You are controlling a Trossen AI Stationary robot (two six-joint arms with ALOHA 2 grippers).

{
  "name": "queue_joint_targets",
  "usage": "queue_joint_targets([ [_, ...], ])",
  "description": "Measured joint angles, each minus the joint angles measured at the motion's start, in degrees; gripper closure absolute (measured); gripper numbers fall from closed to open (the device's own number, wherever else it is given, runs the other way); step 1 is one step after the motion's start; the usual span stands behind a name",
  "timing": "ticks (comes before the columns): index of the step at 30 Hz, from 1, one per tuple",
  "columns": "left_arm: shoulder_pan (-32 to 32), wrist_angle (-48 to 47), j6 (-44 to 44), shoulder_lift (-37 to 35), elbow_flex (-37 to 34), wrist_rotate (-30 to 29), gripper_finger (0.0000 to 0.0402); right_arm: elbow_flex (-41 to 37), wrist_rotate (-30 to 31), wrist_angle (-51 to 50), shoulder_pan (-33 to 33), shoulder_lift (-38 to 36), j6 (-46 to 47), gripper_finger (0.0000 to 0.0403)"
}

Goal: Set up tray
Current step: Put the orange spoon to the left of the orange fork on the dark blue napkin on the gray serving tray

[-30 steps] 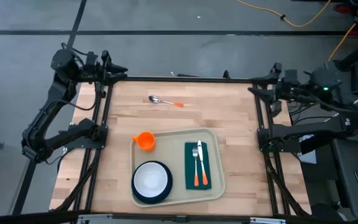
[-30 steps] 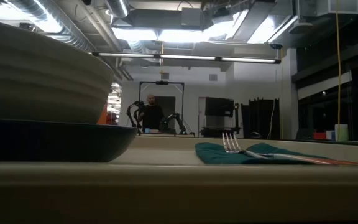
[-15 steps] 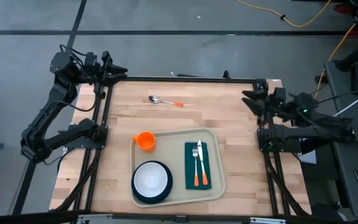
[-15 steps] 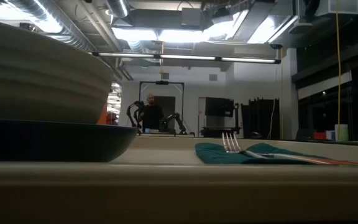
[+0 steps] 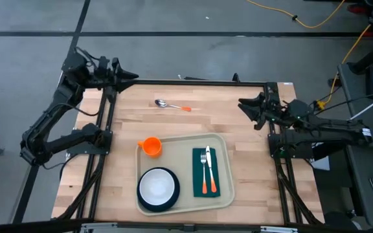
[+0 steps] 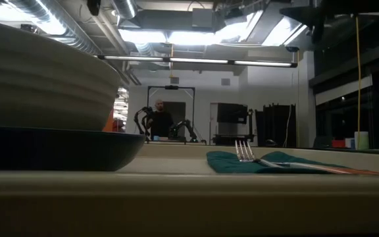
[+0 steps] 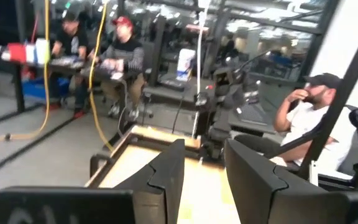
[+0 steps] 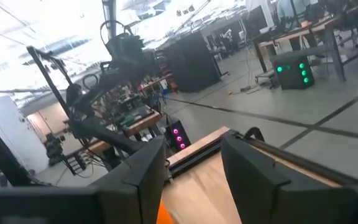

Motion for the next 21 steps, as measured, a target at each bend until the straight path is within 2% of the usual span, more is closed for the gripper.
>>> queue_joint_targets([
  [5,-1.5,-4.39,1.95,2.43,0.0,-3.57,0.0291,2.52,-0.07,0.33,0.0,3.92,-2.78,0.024],
  [11,-2.36,-11.39,3.07,7.8,0.0,-15.1,0.0292,4.97,-0.1,0.14,0.0,7.52,-2.98,0.024],
  [17,-2.19,-10.95,-5.37,15.3,0.02,-21.57,0.0291,5.21,-0.19,0.05,0.0,8.52,-2.33,0.024],
  [21,-2.19,-11.23,-11.22,21.24,0.02,-21.88,0.0285,5.21,-1.32,-0.18,0.0,8.5,-0.56,0.024],
])
